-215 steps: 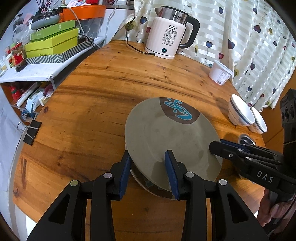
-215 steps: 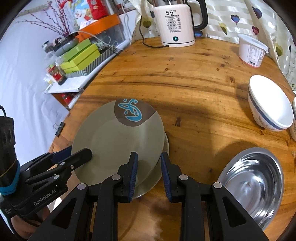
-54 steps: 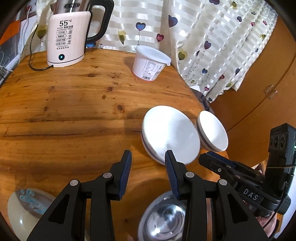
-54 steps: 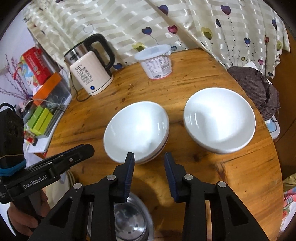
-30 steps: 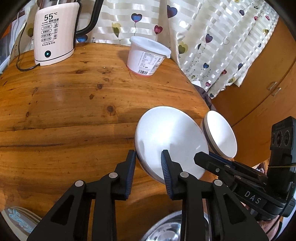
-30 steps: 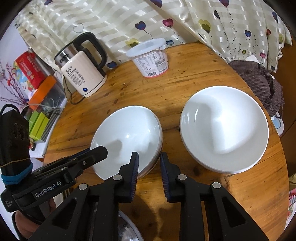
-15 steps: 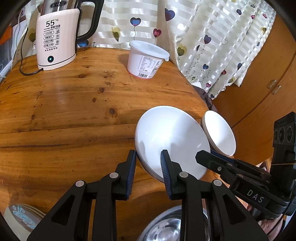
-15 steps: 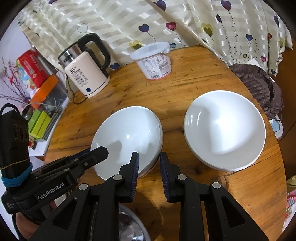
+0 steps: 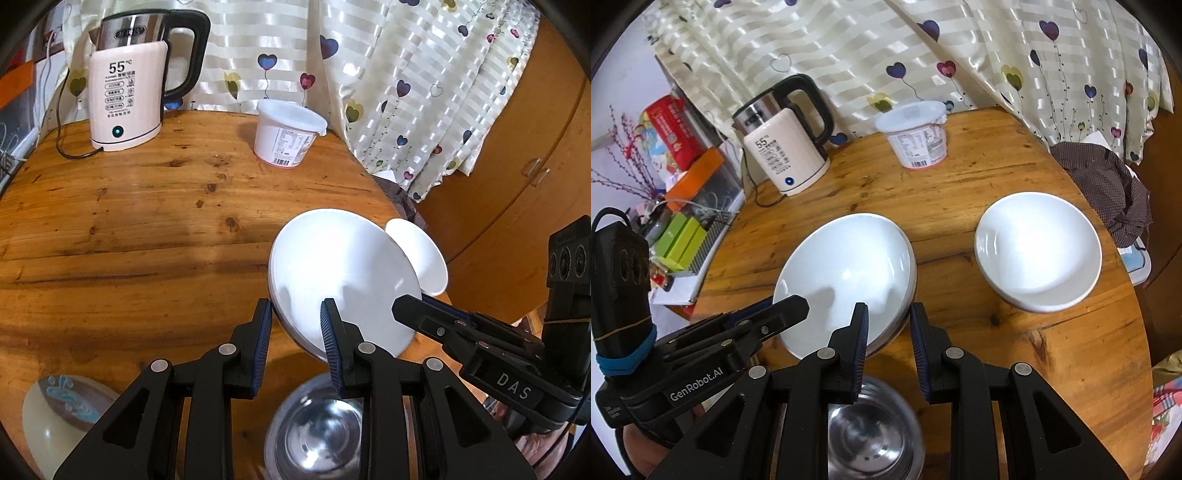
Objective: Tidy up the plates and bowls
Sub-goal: 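Lower the white bowl into the steel bowl with both grippers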
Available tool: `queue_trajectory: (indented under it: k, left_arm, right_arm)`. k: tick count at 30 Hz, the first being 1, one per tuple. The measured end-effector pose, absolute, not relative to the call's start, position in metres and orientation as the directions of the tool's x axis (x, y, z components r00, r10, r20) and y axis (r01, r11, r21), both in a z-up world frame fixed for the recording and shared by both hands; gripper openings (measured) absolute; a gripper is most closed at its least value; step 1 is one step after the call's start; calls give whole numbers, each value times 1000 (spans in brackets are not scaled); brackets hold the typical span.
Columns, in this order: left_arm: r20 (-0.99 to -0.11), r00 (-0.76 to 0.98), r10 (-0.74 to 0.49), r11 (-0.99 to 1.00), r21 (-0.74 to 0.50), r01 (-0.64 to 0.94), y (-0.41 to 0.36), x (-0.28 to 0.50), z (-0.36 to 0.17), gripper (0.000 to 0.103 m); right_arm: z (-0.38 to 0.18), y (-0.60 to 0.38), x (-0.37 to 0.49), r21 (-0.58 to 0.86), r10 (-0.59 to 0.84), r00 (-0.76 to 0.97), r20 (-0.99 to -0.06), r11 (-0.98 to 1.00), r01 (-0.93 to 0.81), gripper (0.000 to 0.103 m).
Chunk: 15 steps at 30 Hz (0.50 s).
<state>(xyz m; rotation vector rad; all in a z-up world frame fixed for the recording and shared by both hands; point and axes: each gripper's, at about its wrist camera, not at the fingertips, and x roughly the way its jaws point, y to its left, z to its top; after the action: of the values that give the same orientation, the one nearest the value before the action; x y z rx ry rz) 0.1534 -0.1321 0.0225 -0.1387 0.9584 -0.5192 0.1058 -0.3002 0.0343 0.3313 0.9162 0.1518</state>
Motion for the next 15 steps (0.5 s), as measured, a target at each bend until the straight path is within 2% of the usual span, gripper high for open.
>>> queue_trajectory:
  k: [15]
  left_arm:
    - [-738,481,-473,873,-319,368,-115,96,35,29]
  right_arm:
    - [47,-280,48,348,282,601,-748,937,-6,23]
